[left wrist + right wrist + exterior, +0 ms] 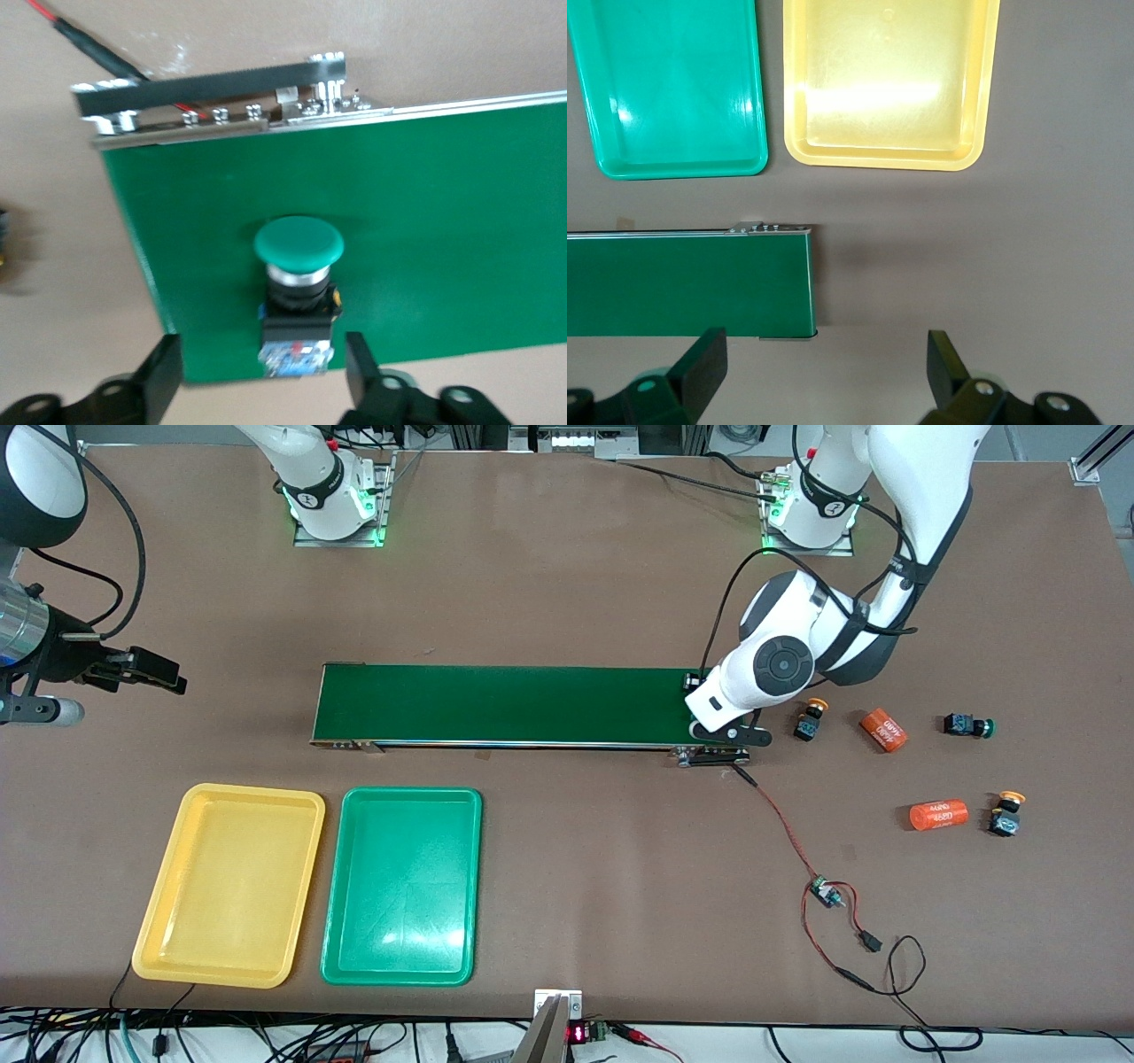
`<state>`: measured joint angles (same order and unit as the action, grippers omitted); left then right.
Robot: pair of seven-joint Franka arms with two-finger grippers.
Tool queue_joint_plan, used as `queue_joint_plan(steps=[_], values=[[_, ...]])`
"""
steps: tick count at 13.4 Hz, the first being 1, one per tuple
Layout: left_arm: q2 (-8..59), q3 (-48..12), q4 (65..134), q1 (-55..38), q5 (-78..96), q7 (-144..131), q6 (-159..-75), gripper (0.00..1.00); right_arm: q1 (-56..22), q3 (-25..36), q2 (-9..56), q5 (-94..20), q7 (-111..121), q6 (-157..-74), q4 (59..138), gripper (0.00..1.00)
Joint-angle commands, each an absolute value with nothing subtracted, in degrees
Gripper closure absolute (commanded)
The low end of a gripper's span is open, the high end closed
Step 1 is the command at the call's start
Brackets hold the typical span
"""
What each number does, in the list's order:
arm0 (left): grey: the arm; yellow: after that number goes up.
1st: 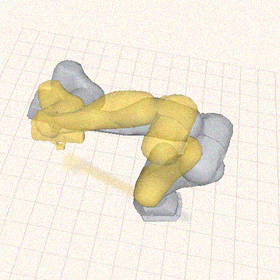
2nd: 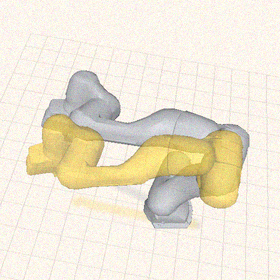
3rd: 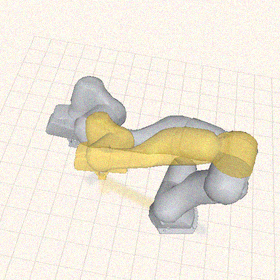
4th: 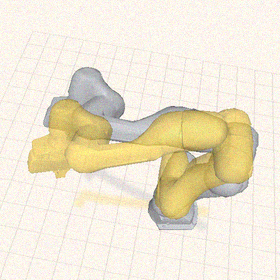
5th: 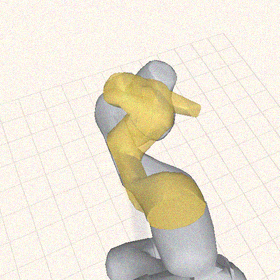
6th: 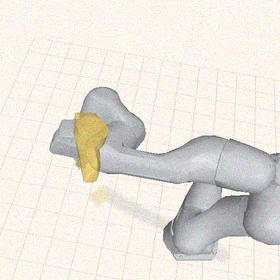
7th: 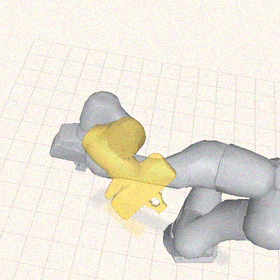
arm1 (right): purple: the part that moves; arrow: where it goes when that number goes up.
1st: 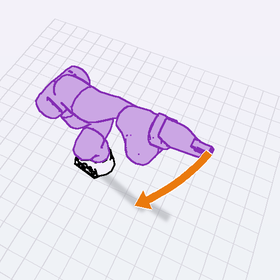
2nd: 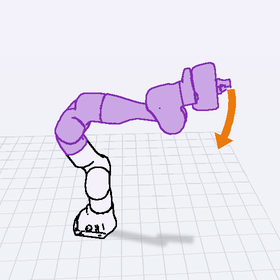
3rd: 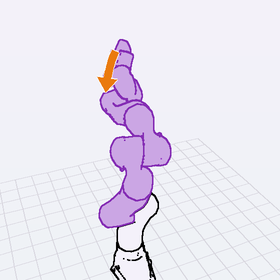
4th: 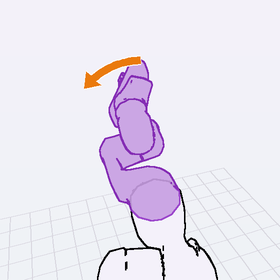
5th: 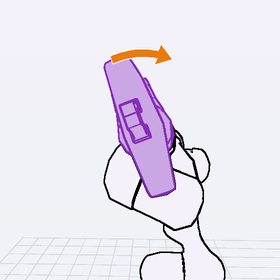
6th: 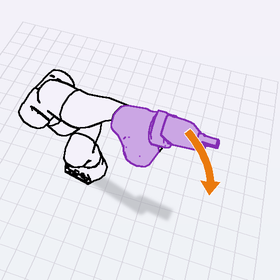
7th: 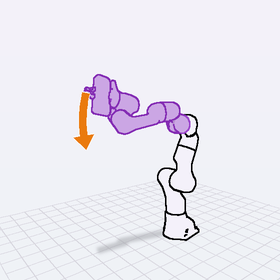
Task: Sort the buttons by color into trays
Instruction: 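Carry the green button with the left gripper onto the conveyor belt, then open the left gripper and move it back toward the parts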
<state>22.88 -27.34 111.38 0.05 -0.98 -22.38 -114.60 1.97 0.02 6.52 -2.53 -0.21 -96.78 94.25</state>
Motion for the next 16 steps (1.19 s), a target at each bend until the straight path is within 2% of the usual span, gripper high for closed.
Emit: queue_joint_plan(steps=[1, 3, 6, 10, 14, 16], values=[[21.88, -27.33, 99.80, 3.50, -0.44, -21.97, -99.73, 0.00, 1.85, -0.09, 6.94, -3.43, -1.05, -96.86, 93.34, 0.00], [22.32, -26.55, 94.15, 4.83, -2.01, -22.32, -93.27, 0.00, 1.93, -0.09, 6.94, -3.43, -0.97, -96.94, 93.34, 0.00], [25.12, -24.87, 91.34, 12.62, -10.86, -21.63, -93.43, 0.00, 1.85, -0.17, 6.94, -3.43, -0.97, -96.86, 93.34, 0.00], [31.27, -24.61, 85.00, 16.95, -16.77, 0.04, -93.52, 0.00, 0.53, -0.09, 5.98, -3.52, -1.05, -95.89, 93.43, 0.00], [32.96, -24.61, 85.08, 19.94, -24.40, 19.10, -99.73, 0.00, 0.44, -0.09, 2.65, -3.52, -1.05, -92.90, 94.39, 0.00], [34.18, -24.61, 85.08, 20.74, -27.67, 30.70, -102.72, 0.00, 0.61, -0.09, -1.99, -3.60, -1.14, -93.43, 99.64, 0.00]])
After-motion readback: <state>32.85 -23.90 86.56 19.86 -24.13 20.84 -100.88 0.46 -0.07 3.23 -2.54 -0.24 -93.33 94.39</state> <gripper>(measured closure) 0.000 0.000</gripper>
